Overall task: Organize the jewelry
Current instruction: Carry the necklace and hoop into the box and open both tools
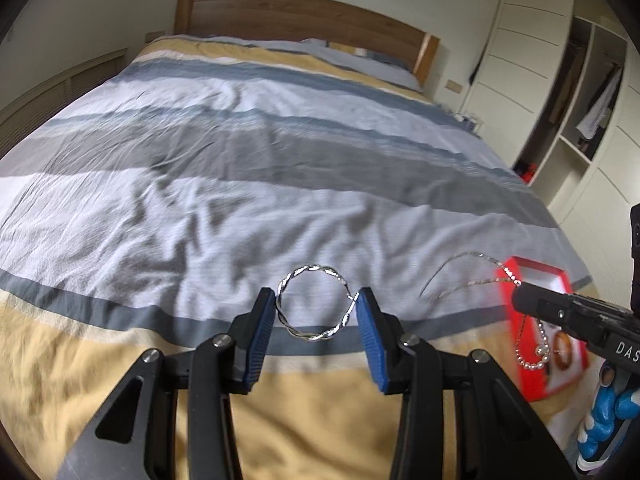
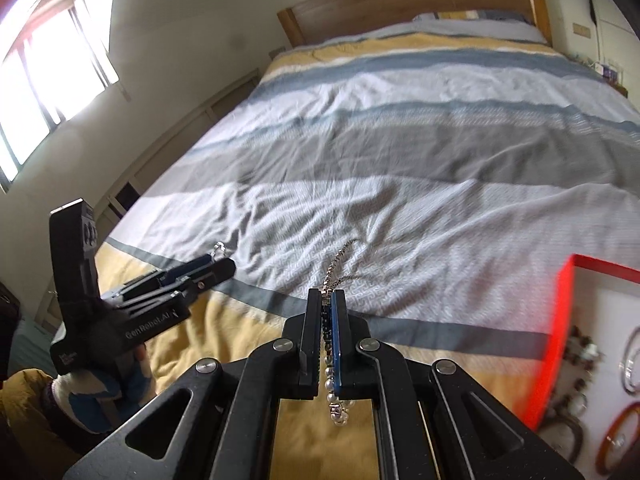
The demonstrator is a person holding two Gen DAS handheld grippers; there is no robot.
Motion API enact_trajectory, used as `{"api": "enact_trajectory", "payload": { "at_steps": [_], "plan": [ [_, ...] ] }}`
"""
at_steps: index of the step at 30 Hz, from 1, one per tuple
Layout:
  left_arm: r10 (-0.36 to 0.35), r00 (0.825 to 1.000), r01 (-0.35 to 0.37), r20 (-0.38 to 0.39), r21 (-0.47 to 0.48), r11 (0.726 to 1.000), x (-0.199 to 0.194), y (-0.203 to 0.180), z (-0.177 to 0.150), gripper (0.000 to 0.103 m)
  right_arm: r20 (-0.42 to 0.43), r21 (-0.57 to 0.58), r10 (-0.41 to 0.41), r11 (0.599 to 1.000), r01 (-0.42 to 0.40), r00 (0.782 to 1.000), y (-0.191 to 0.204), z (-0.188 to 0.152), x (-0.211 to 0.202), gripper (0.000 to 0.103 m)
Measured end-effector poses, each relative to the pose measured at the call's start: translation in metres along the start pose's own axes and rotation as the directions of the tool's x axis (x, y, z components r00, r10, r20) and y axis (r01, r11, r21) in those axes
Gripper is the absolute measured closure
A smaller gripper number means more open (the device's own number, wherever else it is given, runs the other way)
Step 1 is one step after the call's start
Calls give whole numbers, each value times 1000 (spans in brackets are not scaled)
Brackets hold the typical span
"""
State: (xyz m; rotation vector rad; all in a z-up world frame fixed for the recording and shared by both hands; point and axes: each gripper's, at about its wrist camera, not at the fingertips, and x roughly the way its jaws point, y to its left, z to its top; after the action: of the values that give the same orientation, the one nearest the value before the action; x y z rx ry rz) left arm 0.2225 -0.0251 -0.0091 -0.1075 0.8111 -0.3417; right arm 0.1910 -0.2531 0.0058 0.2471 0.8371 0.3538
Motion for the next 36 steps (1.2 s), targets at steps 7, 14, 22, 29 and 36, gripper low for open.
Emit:
{"api": "enact_trajectory", "payload": {
  "at_steps": [7,14,22,29,36],
  "plan": [
    [-77,997,75,27,51,996,-29,-61,6,64,100,40,-19,999,15,995,-18,-9,-75,99],
    [-166,986,162,23,132,978,-41,-136,8,64,187,88,-90,993,75,978,-59,-16,-145,99],
    [-252,966,258,-57,226,939,-16,-222,-9,64,206,160,-163,978,131,965,-119,-25,-181,99],
    [-266,953,299,-146,291,909,27,-270,-31,64,158,215,-212,961,176,964,-169,-42,-165,99],
    [-278,934,338,-226,294,894,68,-294,-57,64,90,285,-268,930,233,959,-219,-63,-135,99]
  ]
}}
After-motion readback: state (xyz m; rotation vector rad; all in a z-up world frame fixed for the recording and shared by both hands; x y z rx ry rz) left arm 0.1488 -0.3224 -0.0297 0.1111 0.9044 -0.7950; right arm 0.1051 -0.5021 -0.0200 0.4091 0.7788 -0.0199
